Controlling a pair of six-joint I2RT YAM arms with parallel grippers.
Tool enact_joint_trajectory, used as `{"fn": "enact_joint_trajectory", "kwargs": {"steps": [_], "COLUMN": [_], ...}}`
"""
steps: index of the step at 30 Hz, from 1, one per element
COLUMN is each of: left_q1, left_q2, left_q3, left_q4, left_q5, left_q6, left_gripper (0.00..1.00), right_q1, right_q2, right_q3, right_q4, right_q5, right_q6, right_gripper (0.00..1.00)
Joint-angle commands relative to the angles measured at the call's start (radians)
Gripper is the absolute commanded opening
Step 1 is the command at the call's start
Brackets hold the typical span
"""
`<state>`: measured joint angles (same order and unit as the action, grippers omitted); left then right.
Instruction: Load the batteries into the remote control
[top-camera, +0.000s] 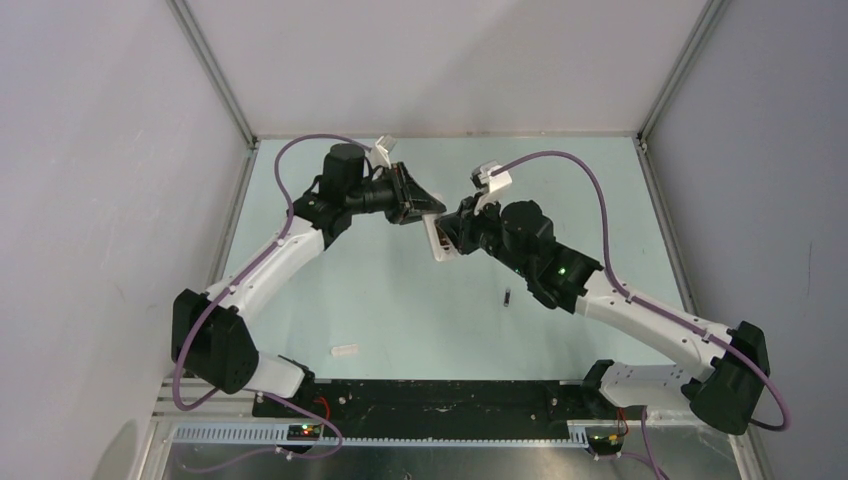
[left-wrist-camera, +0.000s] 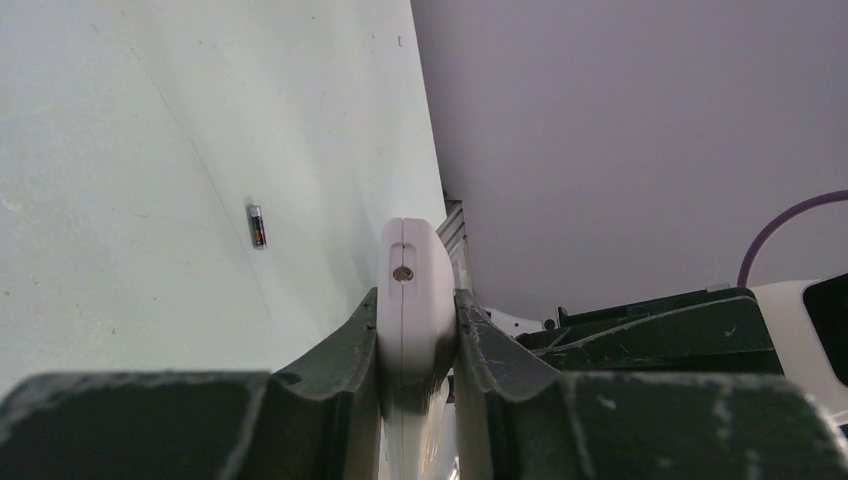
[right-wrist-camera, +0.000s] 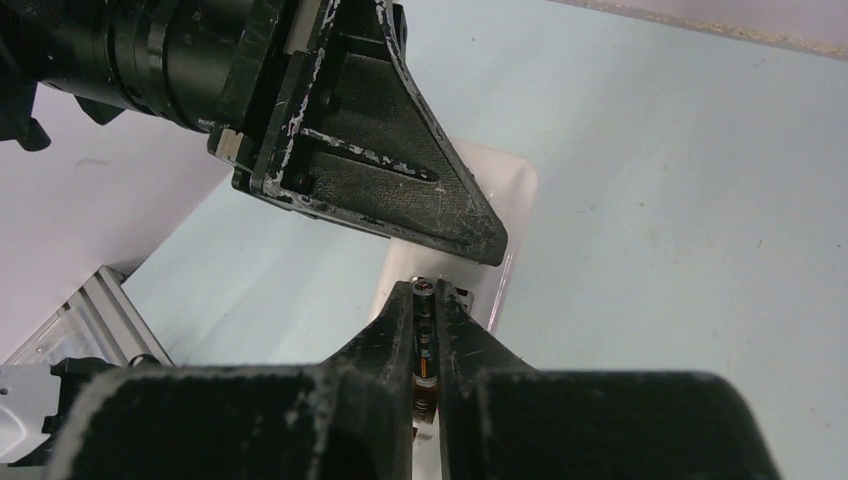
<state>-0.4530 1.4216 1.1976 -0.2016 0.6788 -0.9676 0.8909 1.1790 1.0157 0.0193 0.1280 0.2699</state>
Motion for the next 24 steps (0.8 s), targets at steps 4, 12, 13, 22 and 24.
{"fn": "enact_joint_trajectory", "kwargs": {"steps": [4,12,13,22,24], "left_q1": [0.007,0.014,0.014,0.015,0.017], "left_q2": [-0.012,-0.007,-0.006,0.002,0.005], "left_q3": [0.000,0.005,0.006,0.006,0.009], "left_q4": [-0.001,-0.014,-0.016,-0.034,-0.041], "left_q5": [-0.019,-0.024,-0.022,-0.021,-0.025], "left_q6": [0.051,0.067,0.069,0.089,0.095], "left_gripper": [0.00,0.00,0.00,0.00,0.00], "right_q1": [0.019,0.019,0.018,0.007,0.007], "right_q2": [0.006,0.024,0.025,0.020,0.012], "right_q3": [-0.011,-0.012,-0.011,-0.011,-0.011], "right_q4": [-0.009,-0.015,-0.015,-0.012,-0.011], "right_q5": [0.018,0.022,0.021,0.008,0.003], "right_q6": [-0.031,-0.025,-0.023,-0.001,0.006], "right_gripper": [0.11,0.16,0.18,0.30,0.34]}}
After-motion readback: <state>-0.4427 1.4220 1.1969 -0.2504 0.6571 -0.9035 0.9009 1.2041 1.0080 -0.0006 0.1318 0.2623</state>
